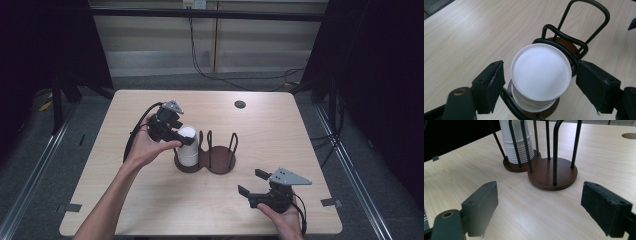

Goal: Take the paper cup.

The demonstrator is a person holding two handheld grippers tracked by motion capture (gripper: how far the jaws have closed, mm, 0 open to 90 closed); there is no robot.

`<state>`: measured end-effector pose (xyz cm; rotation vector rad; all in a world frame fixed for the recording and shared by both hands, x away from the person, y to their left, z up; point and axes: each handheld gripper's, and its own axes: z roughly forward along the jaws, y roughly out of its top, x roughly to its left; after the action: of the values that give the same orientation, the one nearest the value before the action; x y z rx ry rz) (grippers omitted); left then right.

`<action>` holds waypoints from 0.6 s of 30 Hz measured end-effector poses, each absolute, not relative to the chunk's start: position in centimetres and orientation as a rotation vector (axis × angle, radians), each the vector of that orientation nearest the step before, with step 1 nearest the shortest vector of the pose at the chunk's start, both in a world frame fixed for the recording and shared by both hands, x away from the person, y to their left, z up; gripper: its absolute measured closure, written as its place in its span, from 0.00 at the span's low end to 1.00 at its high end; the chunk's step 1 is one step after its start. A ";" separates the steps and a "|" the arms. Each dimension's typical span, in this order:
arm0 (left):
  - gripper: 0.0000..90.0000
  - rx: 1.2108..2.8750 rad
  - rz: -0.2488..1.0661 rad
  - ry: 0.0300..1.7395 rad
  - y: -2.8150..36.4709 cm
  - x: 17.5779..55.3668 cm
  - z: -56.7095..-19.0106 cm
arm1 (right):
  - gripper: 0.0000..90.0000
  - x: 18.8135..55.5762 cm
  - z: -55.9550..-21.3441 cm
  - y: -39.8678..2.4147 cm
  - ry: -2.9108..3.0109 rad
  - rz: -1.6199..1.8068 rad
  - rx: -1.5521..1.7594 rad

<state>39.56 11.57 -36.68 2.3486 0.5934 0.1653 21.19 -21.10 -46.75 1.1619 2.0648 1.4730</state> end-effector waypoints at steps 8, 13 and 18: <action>0.29 2.381 0.154 0.603 11.1 40.0 -37.3 | 0.16 21.1 -46.7 -21.2 2.054 1.494 1.169; 0.29 2.390 0.142 0.612 10.7 40.0 -37.5 | 0.16 21.1 -46.7 -21.0 2.070 1.479 1.157; 0.33 2.396 0.155 0.608 10.4 40.1 -37.5 | 0.16 21.1 -46.7 -21.0 2.067 1.481 1.158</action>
<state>40.11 10.45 -37.50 2.3962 0.6081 0.1554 21.13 -21.03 -46.73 1.1580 2.0669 1.4805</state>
